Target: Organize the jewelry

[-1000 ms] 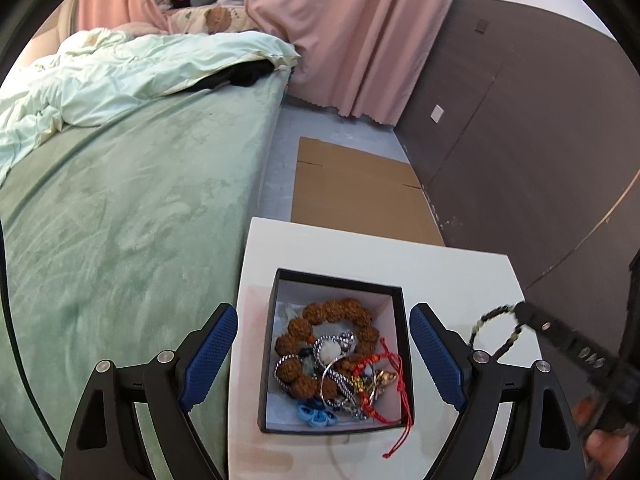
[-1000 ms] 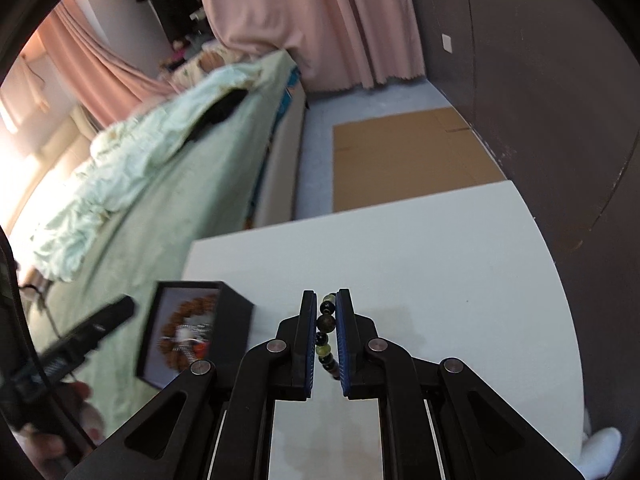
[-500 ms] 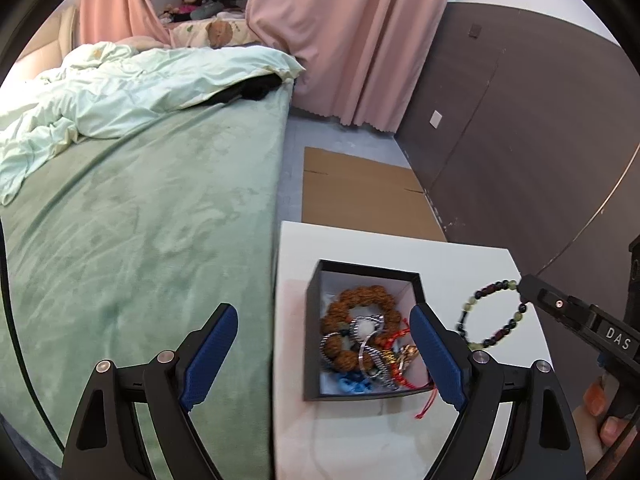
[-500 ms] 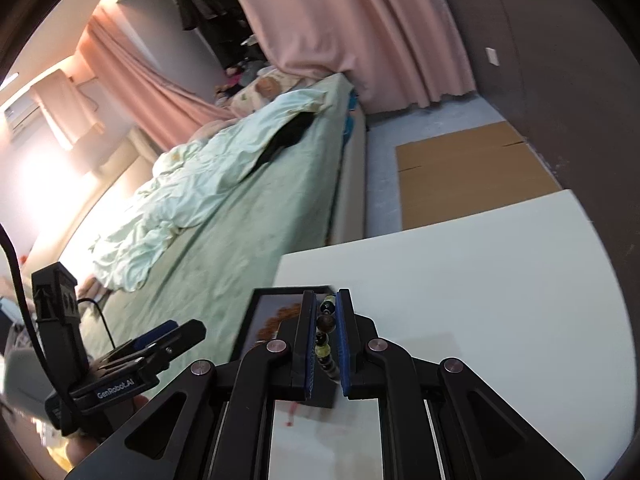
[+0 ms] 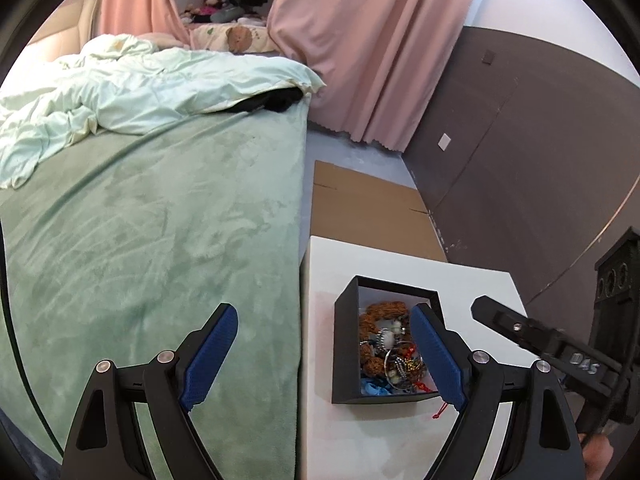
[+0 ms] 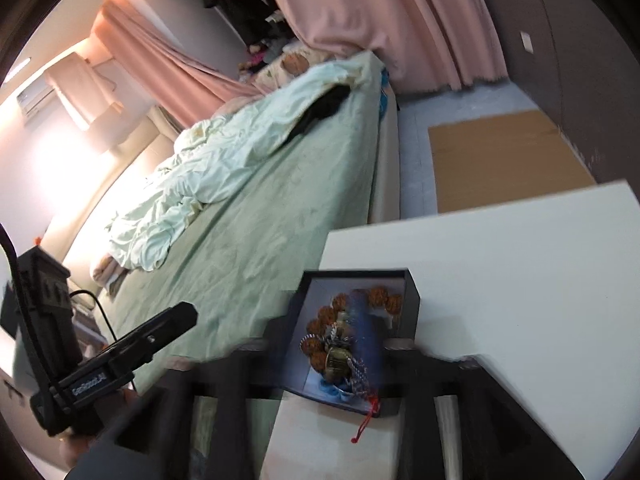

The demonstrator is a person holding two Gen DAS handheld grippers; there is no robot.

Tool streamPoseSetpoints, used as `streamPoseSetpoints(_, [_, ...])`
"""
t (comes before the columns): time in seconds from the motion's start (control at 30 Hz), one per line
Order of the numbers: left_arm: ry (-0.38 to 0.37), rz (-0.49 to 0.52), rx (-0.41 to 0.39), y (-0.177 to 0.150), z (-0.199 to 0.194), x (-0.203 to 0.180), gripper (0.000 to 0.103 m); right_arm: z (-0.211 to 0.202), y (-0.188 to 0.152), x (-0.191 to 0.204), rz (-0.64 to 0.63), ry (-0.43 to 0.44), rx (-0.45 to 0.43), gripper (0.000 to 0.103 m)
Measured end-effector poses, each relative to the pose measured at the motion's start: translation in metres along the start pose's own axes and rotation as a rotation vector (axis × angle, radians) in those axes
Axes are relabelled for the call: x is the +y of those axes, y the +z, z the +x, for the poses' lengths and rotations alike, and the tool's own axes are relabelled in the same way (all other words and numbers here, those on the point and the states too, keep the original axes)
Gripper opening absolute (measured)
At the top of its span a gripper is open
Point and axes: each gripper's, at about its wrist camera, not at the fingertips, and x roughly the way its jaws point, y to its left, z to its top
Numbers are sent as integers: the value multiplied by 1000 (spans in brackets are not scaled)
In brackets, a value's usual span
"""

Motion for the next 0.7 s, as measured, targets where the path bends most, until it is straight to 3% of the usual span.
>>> streamPoseSetpoints(0.2, [-13,62,-5,-4,-2,-16,88,-21,-2,-16,33,-15,-30,68])
streamPoseSetpoints(0.43, [-32,52,-56,-13,-12,-25,88,-39,-6,-32,66,-41,-39,68])
streamPoseSetpoints(0.57, [-72,17,-35,-15,-14,-25,88,-49,-8,-36,59,-77,-45,68])
streamPoseSetpoints(0.7, [-50,41,0,-18,-16,-32,88,-63,-12,-37,47,-131,-69,68])
